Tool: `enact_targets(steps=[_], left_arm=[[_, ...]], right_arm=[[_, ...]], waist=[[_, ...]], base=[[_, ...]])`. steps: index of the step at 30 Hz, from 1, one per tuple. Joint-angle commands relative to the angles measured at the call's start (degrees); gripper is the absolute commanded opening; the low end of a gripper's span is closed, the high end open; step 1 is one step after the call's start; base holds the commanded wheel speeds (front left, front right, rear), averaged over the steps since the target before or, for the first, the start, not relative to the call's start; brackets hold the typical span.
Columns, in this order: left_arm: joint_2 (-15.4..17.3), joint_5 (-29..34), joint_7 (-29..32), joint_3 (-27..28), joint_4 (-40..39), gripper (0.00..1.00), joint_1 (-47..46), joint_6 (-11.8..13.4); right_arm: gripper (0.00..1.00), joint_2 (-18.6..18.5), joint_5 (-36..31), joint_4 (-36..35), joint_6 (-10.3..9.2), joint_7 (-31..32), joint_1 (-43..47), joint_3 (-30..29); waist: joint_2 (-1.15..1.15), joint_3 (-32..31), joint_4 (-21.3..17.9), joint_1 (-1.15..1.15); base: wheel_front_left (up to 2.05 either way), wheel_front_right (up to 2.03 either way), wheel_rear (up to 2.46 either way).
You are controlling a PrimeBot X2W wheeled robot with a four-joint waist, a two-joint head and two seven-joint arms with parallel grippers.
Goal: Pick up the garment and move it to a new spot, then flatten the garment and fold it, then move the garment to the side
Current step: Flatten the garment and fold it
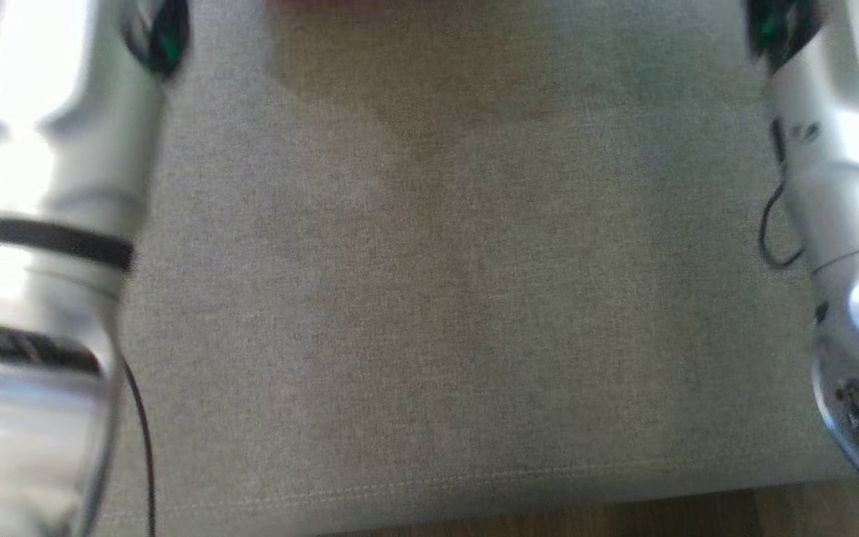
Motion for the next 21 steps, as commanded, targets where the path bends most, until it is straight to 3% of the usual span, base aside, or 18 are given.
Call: enact_targets(steps=[1, 6, 11, 17, 21], left_arm=[[1.2, 0.1, -0.3, 1.6, 0.9, 0.00, 0.9, -0.1], [-1.1, -1.3, -0.3, 3.0, 9.5, 0.00, 6.3, 0.1], [-3.0, -4.0, -0.3, 5.9, 11.9, 0.00, 11.9, 0.2], [-4.1, -3.8, -0.3, 7.0, 6.5, 0.00, 22.6, -0.8], [-4.3, -1.1, -0.3, 7.4, -1.2, 0.00, 34.3, -0.7]], right_arm=[[0.00, 1.4, 0.6, 0.8, 0.23, -0.3, -0.8, -0.2], [0.00, 2.3, 1.9, 11.6, 0.23, -1.0, 1.6, -0.3], [0.00, 2.5, 5.3, 16.1, 0.23, -1.6, 5.5, 0.9], [0.00, 2.5, 9.6, 15.1, 0.23, -3.8, 15.2, 5.2], [0.00, 2.5, 12.7, 10.6, 0.23, -5.9, 26.8, 9.1]], waist=[[0.00, 0.4, 0.1, -0.01], [0.00, 1.0, 0.9, -0.01], [0.00, 0.8, 2.2, -0.01], [0.00, -2.7, 3.5, -0.01], [0.00, -7.2, 2.9, -0.01]], base=[[0.00, 0.00, 0.00], [0.00, 0.00, 0.00], [0.00, 0.00, 0.00], [0.00, 0.00, 0.00], [0.00, 0.00, 0.00]])
